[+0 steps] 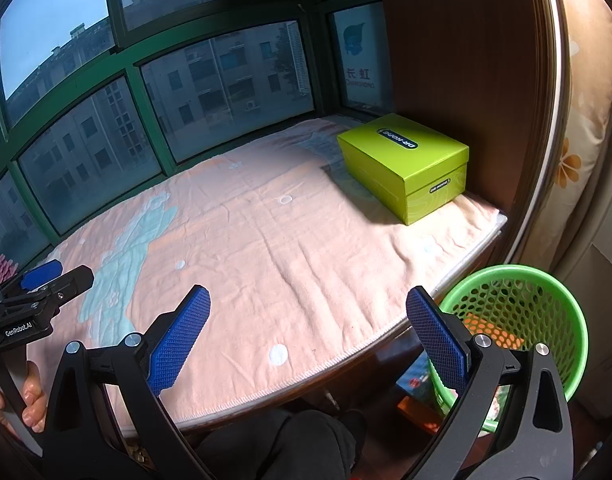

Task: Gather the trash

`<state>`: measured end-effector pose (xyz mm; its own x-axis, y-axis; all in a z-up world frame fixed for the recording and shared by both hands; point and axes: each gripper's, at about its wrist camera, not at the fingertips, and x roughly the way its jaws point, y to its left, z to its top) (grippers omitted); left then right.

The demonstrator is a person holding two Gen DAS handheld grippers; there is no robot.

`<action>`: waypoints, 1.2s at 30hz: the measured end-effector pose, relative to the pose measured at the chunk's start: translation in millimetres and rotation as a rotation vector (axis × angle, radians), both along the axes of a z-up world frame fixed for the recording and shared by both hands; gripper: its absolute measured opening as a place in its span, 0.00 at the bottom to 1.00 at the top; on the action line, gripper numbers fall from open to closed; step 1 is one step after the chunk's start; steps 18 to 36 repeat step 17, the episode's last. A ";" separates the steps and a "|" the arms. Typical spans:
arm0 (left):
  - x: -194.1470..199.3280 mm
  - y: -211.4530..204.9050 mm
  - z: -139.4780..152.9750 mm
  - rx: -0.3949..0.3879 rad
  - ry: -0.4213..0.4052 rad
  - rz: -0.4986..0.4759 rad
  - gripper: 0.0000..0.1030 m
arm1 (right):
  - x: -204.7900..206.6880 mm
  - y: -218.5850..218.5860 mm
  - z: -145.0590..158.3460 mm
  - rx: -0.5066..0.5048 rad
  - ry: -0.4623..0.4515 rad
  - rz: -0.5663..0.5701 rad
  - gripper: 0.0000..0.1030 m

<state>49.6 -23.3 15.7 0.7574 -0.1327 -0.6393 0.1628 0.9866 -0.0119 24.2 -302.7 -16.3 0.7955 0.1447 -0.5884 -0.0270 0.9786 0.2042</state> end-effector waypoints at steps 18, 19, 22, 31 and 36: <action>6.2 1.8 -1.6 0.013 0.004 0.010 0.93 | 2.0 3.7 0.5 0.006 -0.011 0.016 0.95; 6.2 1.8 -1.6 0.013 0.004 0.010 0.93 | 2.0 3.7 0.5 0.006 -0.011 0.016 0.95; 6.2 1.8 -1.6 0.013 0.004 0.010 0.93 | 2.0 3.7 0.5 0.006 -0.011 0.016 0.95; 6.2 1.8 -1.6 0.013 0.004 0.010 0.93 | 2.0 3.7 0.5 0.006 -0.011 0.016 0.95; 6.2 1.8 -1.6 0.013 0.004 0.010 0.93 | 2.0 3.7 0.5 0.006 -0.011 0.016 0.95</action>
